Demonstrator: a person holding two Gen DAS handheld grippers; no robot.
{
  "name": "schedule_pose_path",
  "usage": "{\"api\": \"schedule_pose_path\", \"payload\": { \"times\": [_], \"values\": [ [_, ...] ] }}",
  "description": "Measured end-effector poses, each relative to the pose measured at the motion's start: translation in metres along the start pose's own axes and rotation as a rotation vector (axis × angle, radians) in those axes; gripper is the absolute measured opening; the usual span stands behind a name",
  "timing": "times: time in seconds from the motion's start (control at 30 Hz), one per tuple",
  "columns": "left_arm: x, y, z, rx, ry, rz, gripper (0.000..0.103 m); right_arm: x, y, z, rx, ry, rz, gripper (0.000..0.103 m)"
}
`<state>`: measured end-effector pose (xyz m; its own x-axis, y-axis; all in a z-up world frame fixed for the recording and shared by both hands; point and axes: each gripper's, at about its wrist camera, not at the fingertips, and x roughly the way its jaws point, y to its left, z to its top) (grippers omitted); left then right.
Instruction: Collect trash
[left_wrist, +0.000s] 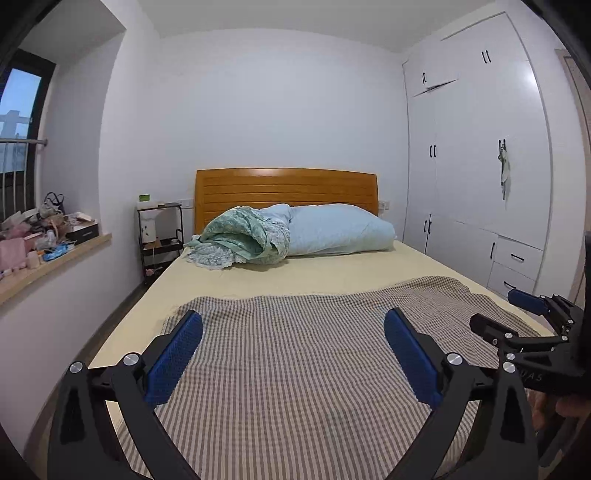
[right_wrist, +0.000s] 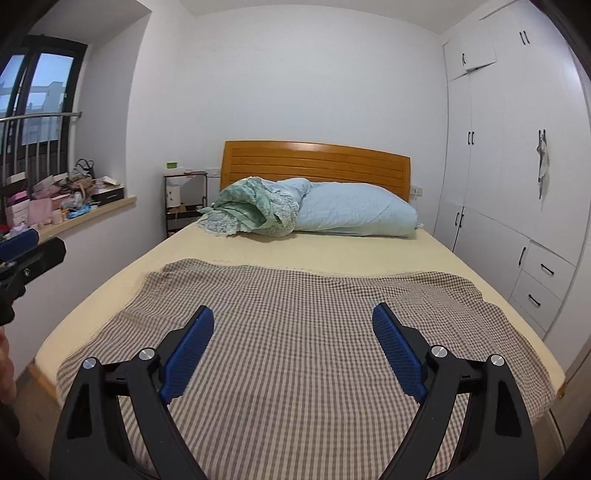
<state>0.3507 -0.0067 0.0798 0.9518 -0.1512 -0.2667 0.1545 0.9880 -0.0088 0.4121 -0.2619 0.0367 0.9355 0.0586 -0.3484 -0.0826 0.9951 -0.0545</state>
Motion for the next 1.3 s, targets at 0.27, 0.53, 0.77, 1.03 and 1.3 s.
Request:
{"api": "schedule_pose_path", "payload": {
  "times": [0.27,0.53,0.77,1.03,1.3],
  "values": [
    [-0.09,-0.01,-0.041,0.006,0.014,0.008,0.095,-0.059,-0.004,-0.04,0.053,0.029,-0.001,0.084],
    [-0.166,-0.021,-0.082,0.016,0.055,0.012,0.095,-0.129,-0.016,-0.087,0.114,0.004,-0.008,0.087],
    [-0.239,-0.037,-0.117,0.019,-0.018,0.008,0.095,-0.182,-0.006,-0.12,0.082,-0.051,-0.008,0.087],
    [-0.298,-0.047,-0.152,0.042,-0.052,0.02,0.095,-0.236,0.02,-0.157,0.065,-0.039,-0.063,0.087],
    [-0.344,-0.041,-0.179,0.029,-0.056,0.019,0.095,-0.269,0.034,-0.174,0.129,-0.026,0.008,0.087]
  ]
}}
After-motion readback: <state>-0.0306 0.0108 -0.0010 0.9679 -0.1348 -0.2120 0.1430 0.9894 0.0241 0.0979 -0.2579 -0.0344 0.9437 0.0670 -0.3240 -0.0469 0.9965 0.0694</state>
